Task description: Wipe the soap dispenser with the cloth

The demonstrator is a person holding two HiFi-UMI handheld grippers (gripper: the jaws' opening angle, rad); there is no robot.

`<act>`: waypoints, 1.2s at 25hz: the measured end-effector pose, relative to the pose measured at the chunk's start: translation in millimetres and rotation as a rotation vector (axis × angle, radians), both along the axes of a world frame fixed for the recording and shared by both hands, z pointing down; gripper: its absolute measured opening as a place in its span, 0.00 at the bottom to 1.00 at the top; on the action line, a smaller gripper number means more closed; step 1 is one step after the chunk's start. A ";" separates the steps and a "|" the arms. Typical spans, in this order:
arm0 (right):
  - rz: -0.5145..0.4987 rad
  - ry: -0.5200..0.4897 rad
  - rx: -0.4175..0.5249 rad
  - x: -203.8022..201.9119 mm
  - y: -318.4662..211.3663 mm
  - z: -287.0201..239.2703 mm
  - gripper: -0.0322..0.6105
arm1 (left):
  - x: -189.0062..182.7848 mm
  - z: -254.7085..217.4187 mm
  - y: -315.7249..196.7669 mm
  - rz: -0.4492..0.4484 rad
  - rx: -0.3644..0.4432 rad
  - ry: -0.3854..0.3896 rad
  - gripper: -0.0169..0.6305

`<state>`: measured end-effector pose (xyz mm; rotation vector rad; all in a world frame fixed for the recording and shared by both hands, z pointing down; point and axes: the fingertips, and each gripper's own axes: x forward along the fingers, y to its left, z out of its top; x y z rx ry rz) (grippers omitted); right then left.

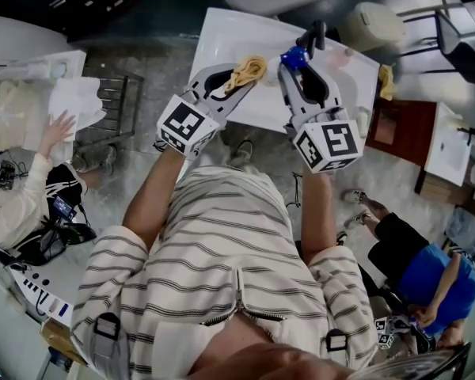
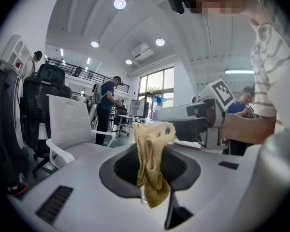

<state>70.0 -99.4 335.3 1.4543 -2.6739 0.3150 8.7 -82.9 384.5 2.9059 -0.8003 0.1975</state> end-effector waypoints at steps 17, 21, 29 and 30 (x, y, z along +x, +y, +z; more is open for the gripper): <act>0.093 0.023 -0.030 2.2 -45.4 46.8 0.24 | -13.9 17.5 -9.8 -0.103 0.011 -0.017 0.17; 0.117 0.023 -0.036 1.4 -60.9 63.3 0.24 | -26.3 21.6 -22.6 -0.176 0.007 -0.006 0.17; 0.156 0.056 -0.040 -0.7 -96.4 107.8 0.24 | -40.9 35.1 -40.1 -0.240 -0.028 -0.003 0.17; 0.166 0.060 -0.042 -0.8 -101.5 113.7 0.24 | -42.1 37.3 -41.7 -0.243 -0.031 -0.006 0.17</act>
